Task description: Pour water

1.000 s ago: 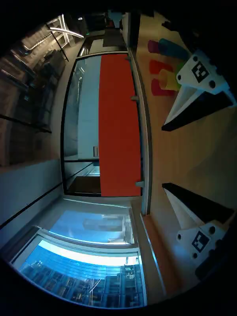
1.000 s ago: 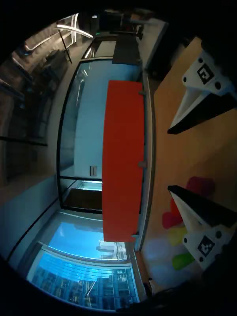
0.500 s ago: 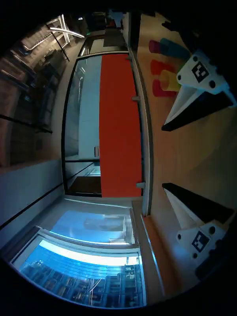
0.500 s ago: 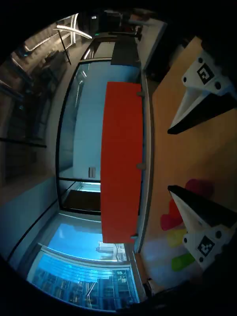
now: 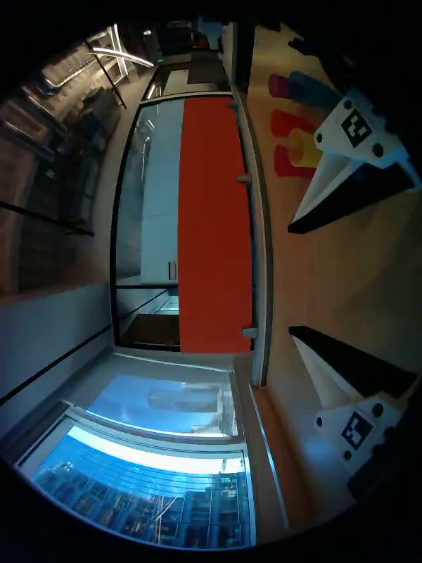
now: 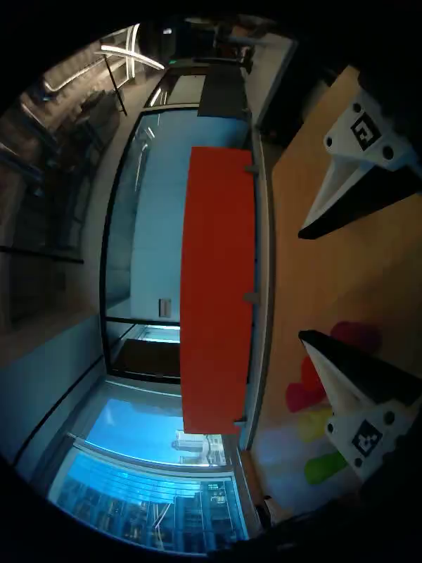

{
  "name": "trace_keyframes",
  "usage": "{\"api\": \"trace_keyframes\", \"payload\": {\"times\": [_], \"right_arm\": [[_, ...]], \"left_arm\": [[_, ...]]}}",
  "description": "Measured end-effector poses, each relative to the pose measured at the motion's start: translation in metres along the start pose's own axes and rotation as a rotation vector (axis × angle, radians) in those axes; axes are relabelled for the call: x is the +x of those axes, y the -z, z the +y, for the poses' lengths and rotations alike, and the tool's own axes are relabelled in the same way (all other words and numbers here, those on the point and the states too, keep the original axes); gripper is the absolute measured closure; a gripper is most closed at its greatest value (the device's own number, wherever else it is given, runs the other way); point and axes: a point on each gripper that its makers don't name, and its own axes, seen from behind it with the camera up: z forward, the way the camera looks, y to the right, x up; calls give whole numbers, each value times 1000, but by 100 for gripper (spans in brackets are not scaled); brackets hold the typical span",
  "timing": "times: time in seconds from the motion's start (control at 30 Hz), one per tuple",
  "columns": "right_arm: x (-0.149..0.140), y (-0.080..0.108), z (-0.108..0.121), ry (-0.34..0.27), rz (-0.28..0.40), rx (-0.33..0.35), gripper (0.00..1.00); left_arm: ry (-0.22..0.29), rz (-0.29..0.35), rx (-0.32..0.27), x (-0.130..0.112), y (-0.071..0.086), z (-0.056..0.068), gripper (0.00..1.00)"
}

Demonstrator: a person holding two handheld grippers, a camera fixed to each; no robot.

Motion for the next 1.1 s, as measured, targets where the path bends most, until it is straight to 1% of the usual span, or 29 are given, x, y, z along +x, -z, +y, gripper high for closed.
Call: {"api": "trace_keyframes", "payload": {"times": [0.3,0.7,0.9,1.1], "right_arm": [[-2,-1,2,0,-1,2,0],[-3,-2,0,-2,0,7,0],[-2,-1,1,-4,2,7,0],[-4,0,3,-7,3,7,0]], "left_arm": [[3,-11,-3,-5,0,5,3],[8,-33,-11,-12,-1,8,2],[6,-53,-1,-16,-2,5,3],[6,-55,-3,-16,-2,6,3]]}}
